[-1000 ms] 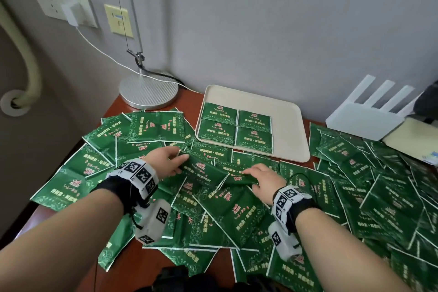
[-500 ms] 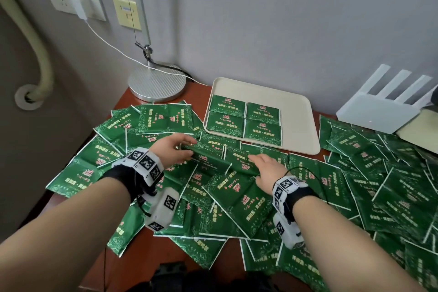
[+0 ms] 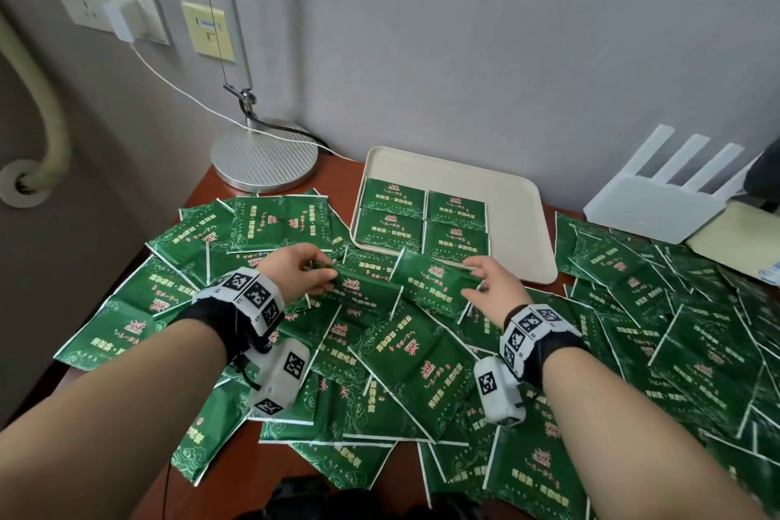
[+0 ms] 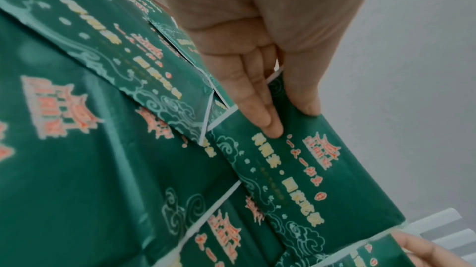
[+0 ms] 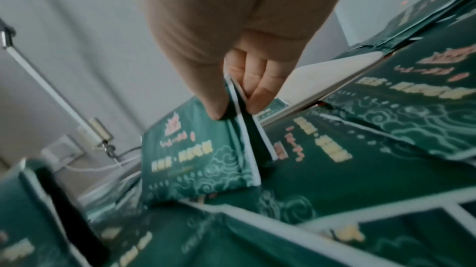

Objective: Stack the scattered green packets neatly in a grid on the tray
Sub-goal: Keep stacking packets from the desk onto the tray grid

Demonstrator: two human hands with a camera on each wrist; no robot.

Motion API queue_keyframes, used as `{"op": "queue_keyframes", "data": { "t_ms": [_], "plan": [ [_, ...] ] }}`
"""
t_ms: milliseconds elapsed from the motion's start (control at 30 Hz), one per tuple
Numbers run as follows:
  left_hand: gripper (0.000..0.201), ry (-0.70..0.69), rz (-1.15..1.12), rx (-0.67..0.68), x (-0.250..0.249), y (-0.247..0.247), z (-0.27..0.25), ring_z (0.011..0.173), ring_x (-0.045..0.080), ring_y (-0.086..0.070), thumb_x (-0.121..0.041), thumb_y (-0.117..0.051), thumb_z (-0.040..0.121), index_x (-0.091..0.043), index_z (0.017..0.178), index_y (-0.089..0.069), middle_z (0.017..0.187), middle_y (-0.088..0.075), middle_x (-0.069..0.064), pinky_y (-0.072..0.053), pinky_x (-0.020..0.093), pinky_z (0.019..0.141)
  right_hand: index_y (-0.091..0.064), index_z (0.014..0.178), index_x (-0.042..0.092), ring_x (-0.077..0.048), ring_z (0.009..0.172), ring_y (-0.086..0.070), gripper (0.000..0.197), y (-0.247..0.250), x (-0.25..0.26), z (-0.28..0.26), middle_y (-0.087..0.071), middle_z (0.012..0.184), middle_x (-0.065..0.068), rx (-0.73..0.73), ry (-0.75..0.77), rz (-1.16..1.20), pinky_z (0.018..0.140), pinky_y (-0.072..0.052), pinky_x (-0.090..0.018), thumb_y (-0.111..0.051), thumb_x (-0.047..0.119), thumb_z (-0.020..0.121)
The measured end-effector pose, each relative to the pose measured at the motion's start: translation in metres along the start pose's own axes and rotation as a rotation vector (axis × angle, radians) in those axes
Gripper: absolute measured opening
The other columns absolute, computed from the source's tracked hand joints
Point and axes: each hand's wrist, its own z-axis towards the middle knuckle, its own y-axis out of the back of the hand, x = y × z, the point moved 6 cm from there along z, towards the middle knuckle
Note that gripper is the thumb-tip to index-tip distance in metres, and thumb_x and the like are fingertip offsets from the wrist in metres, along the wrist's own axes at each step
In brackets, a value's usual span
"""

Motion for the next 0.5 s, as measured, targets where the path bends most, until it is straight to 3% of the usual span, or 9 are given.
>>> {"op": "queue_keyframes", "data": {
  "t_ms": [100,167,233,333,433,500],
  "plan": [
    [0.011,0.005,0.016,0.022,0.001,-0.001,0.002,0.076,0.007,-0.064,-0.008,-0.06,0.085,-0.019,0.086,-0.06,0.087,-0.066,0.001,-0.055,0.013,0.061,-0.05,0.126,0.02,-0.016,0.091,-0.06,0.037,-0.008,-0.003,0.003,-0.057,0.122,-0.003,-0.025,-0.002,-0.016,0.078,-0.048,-0.026,-0.056,0.017,0.089],
    [0.013,0.018,0.023,0.03,0.003,-0.001,0.004,0.074,0.006,-0.064,-0.007,-0.059,0.085,-0.019,0.089,-0.06,0.087,-0.066,0.0,-0.054,0.012,0.059,-0.052,0.122,0.021,-0.012,0.072,-0.057,0.032,-0.008,-0.005,0.004,-0.062,0.107,-0.005,-0.048,-0.007,0.045,0.061,-0.043,-0.02,-0.054,0.016,0.091],
    [0.016,0.03,0.026,0.036,0.004,-0.001,0.006,0.073,0.006,-0.064,-0.005,-0.059,0.085,-0.017,0.096,-0.059,0.086,-0.067,0.0,-0.053,0.012,0.057,-0.052,0.117,0.022,-0.01,0.067,-0.055,0.028,-0.007,-0.006,0.004,-0.063,0.1,-0.003,-0.055,-0.008,0.12,0.056,-0.039,-0.015,-0.053,0.013,0.091],
    [0.022,0.041,0.004,0.053,0.007,-0.003,0.01,0.072,0.006,-0.065,-0.004,-0.058,0.085,-0.016,0.104,-0.056,0.084,-0.067,0.0,-0.054,0.013,0.058,-0.05,0.115,0.022,-0.008,0.071,-0.058,0.029,-0.012,-0.004,-0.001,-0.06,0.095,0.006,-0.017,-0.007,0.163,0.059,-0.044,-0.015,-0.056,0.012,0.089],
    [0.023,0.041,-0.004,0.073,0.008,-0.007,0.012,0.075,0.006,-0.065,-0.006,-0.058,0.086,-0.016,0.107,-0.056,0.086,-0.068,-0.001,-0.055,0.015,0.062,-0.047,0.119,0.021,-0.016,0.089,-0.063,0.036,-0.022,-0.004,-0.002,-0.06,0.111,0.003,0.015,-0.021,0.166,0.082,-0.052,-0.033,-0.062,0.016,0.086],
    [0.024,0.038,-0.007,0.082,0.009,-0.01,0.013,0.075,0.005,-0.064,-0.007,-0.058,0.086,-0.018,0.107,-0.056,0.086,-0.066,-0.002,-0.054,0.013,0.061,-0.045,0.121,0.021,-0.02,0.093,-0.063,0.039,-0.027,-0.005,-0.001,-0.061,0.112,-0.001,0.02,-0.042,0.164,0.087,-0.051,-0.039,-0.062,0.018,0.086]
  ]
}}
